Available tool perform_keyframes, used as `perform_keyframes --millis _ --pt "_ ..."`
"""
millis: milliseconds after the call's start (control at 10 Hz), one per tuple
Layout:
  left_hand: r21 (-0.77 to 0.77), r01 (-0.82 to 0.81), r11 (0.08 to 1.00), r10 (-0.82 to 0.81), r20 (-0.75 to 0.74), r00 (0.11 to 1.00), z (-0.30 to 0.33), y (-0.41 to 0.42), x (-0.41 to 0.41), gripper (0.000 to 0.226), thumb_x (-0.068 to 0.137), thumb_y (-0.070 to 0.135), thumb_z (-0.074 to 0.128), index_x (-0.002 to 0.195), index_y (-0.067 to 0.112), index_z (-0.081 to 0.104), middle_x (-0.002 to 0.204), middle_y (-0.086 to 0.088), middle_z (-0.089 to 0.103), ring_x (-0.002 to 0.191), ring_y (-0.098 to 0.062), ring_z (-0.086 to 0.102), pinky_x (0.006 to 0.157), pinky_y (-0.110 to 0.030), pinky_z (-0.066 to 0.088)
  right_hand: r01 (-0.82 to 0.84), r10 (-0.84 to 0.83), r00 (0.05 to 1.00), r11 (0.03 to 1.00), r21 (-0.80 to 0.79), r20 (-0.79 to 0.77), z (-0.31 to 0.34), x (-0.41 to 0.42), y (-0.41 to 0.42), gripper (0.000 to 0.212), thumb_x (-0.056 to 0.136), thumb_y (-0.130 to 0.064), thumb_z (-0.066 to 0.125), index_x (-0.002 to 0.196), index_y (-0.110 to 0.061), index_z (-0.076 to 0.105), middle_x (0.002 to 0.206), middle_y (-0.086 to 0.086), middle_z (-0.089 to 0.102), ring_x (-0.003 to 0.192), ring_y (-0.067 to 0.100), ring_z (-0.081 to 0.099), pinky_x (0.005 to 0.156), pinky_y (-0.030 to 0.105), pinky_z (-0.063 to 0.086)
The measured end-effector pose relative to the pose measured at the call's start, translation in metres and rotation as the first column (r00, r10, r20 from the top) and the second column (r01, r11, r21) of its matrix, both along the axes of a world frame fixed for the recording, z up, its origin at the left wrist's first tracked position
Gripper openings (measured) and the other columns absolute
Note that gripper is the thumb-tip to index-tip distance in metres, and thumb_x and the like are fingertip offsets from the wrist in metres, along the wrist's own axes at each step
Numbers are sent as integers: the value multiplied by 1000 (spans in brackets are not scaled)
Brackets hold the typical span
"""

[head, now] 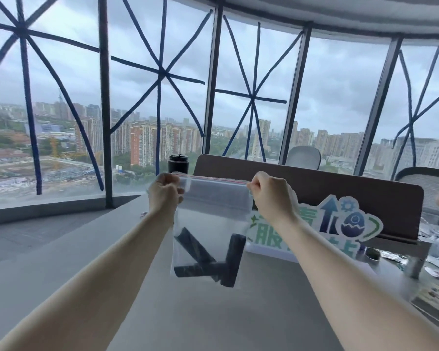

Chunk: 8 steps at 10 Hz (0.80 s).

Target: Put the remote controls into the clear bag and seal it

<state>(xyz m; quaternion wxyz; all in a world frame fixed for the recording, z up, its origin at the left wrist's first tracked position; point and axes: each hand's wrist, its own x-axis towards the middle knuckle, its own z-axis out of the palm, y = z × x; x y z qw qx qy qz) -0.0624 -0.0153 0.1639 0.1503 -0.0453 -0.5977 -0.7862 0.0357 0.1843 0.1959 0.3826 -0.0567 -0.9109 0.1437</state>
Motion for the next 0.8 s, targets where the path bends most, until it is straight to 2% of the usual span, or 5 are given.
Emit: perform_keyframes --millis 100,500,600,700,800 --pt "47 10 999 -9 -24 1000 -8 -19 -21 25 93 2 47 75 18 55 82 -3 60 73 -15 61 66 -29 54 -84 86 991 996 26 -98 -16 -19 -14 22 94 -29 59 76 -15 58 75 -3 67 66 24 61 59 33 49" --pt "-69 -18 997 30 168 985 -165 -87 15 10 89 2 54 86 3 64 71 -10 56 68 -19 53 71 -26 48 -270 351 849 931 -246 396 -160 8 -52 16 88 -30 65 95 -22 77 99 -6 73 90 14 64 79 31 51" --pt "-156 -8 988 34 167 985 -177 -101 35 17 87 1 53 97 7 66 76 -8 60 72 -21 51 68 -29 42 -269 394 857 891 -365 332 -153 33 -46 19 89 -31 65 101 -23 76 94 -14 73 76 -4 65 78 27 53" --pt "-253 -64 965 102 138 985 -182 -105 64 24 86 -2 53 93 14 69 84 -5 68 75 -19 56 69 -28 44 -235 370 905 845 -480 209 -131 65 -27 14 92 -21 64 86 -20 77 66 -20 69 46 -4 58 63 23 50" --pt "-349 -20 937 69 127 990 -200 -116 99 33 85 -1 57 78 27 73 69 6 73 65 -5 60 60 -14 45 -228 300 954 762 -605 18 -101 116 -1 19 93 -16 63 80 -20 76 70 -7 74 42 11 53 55 21 50"
